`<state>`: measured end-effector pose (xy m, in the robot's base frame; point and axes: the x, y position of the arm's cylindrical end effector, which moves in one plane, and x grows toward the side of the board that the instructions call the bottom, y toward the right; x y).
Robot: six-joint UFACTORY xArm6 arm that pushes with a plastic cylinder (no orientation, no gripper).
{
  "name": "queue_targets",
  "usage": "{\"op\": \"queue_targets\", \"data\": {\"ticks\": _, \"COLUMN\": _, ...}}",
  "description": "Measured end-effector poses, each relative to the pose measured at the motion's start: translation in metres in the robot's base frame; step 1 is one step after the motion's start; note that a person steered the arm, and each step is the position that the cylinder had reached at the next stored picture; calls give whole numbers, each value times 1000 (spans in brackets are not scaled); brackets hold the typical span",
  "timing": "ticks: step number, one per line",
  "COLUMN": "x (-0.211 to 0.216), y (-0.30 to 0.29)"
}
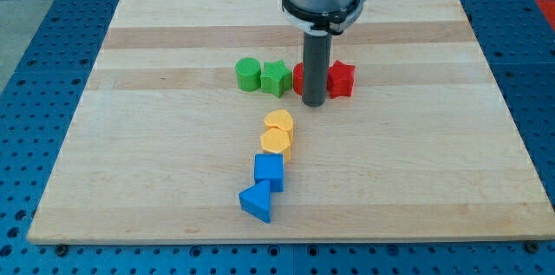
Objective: Move your arm to the bottom of the green circle
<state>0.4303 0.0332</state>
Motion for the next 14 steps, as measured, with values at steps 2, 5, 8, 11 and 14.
{"op": "queue_targets", "data": {"ticks": 2, "x": -1, "y": -14}}
{"op": "queue_targets", "data": {"ticks": 5, "x": -1, "y": -37}}
{"op": "queue_targets", "data": {"ticks": 8, "x": 14, "y": -69}}
{"op": "queue_targets", "data": {"ticks": 11, "x": 7, "y": -66}}
{"op": "queue_targets", "data": {"ticks": 14, "x": 1, "y": -61}}
